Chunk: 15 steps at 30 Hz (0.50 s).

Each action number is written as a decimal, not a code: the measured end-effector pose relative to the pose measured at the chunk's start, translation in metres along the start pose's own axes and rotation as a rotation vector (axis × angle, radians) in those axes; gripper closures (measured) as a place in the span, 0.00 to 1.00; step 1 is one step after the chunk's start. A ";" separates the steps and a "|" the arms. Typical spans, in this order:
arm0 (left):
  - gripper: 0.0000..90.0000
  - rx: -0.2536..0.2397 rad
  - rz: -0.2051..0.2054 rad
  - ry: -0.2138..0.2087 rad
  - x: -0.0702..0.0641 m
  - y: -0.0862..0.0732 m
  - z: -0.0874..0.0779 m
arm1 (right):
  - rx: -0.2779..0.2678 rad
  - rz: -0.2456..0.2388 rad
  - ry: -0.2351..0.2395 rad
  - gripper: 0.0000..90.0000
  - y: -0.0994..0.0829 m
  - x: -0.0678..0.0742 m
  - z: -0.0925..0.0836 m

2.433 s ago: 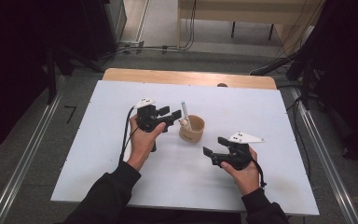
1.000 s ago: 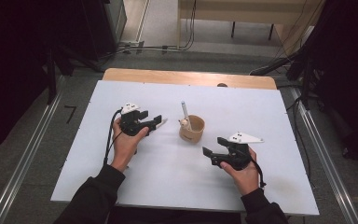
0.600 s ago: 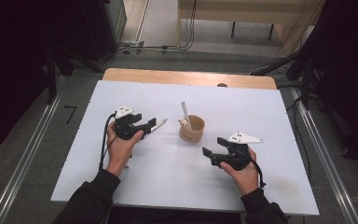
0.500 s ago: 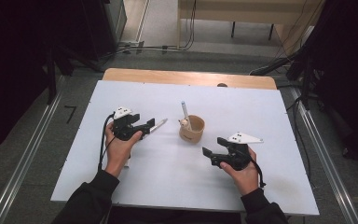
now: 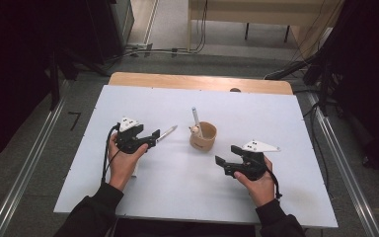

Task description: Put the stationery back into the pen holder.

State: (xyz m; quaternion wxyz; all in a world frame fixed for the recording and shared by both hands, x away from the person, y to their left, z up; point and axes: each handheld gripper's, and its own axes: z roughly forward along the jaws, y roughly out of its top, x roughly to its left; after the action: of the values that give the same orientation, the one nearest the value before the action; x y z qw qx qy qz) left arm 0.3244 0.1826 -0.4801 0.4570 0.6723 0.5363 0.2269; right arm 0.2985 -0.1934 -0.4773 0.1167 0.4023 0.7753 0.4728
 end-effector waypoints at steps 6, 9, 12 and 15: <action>0.32 0.003 0.005 0.019 0.000 -0.008 -0.011 | 0.004 -0.005 -0.006 0.23 0.000 0.000 0.000; 0.30 0.004 0.000 0.023 0.001 -0.013 -0.017 | 0.003 -0.008 -0.007 0.23 0.000 0.001 0.000; 0.30 0.011 0.003 0.028 0.000 -0.017 -0.022 | 0.004 -0.008 -0.007 0.23 0.000 0.001 0.000; 0.30 0.018 0.009 0.031 -0.001 -0.022 -0.027 | 0.003 -0.006 -0.010 0.23 0.000 0.000 -0.001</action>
State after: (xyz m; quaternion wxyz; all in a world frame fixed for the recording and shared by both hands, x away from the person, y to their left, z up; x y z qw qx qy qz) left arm 0.2913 0.1924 -0.4858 0.4414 0.6752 0.5423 0.2346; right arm 0.2976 -0.1938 -0.4769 0.1211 0.4026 0.7766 0.4692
